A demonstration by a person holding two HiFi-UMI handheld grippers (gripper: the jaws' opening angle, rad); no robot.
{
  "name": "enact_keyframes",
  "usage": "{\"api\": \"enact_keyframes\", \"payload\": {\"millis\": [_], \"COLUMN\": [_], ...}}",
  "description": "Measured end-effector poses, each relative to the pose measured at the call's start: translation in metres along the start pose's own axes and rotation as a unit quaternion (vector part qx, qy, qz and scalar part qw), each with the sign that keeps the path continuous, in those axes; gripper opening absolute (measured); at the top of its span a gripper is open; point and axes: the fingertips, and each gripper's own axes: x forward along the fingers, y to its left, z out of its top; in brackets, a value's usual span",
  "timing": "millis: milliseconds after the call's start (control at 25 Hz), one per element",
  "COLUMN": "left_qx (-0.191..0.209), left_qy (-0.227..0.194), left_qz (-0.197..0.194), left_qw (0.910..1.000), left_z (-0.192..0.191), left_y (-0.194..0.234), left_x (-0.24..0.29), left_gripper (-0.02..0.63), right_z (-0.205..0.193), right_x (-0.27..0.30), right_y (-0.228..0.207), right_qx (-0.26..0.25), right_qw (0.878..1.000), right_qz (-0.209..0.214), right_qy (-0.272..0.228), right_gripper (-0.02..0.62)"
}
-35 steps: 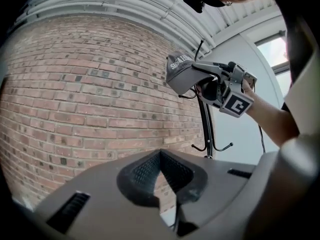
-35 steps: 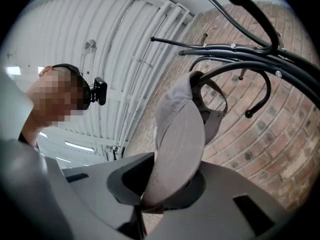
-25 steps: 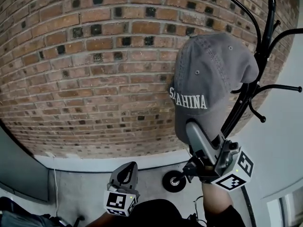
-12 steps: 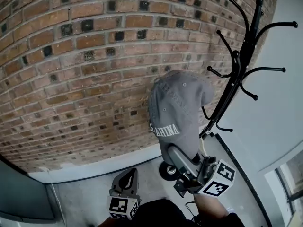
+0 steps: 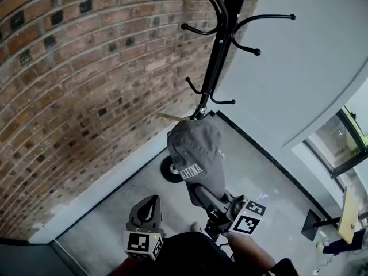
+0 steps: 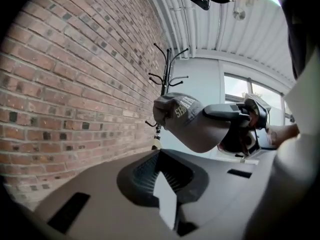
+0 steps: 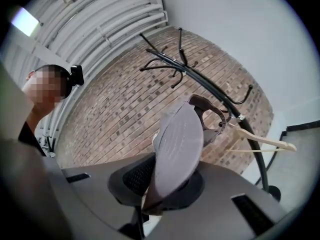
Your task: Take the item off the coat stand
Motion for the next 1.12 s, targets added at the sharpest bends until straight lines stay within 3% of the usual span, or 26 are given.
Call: {"api": "enact_keyframes", "payload": {"millis": [240,640,800,1120], "left_qx": [0.034,0.081,0.1,0.115], "left_qy": [0.037,0.076,0.094,0.102], "left_qz": [-0.069,-0.165,-0.188,-0.229], "left_qw": [0.9963,0.98,0.9725,0.9613], "left_z": [-0.029,-0.085,-0.12,-0.156], "left_y": [-0.079,-0.288,-0.361,-0.457], "left_x": [0.024,0.042,0.034,0.032], "left_gripper": [0.041,0.041,0.041,0.041], "right_z": [-0.011,-0.004,-0.015,-0.034], "right_x": [-0.09,-0.321,-0.407,-0.524], "right_y": [-0.027,-0.062,-0.075,-0.079], "right_qx": [0.022,0.036,0.048,0.038], "right_qw": [0.997,0.979,0.97,0.953], "right_qz": [-0.064,-0.159,-0.192,-0.247], "right_qy": [-0.042,-0.123,-0.141,-0.171], "right_gripper": [0.043,0.044,0.043,0.043]}}
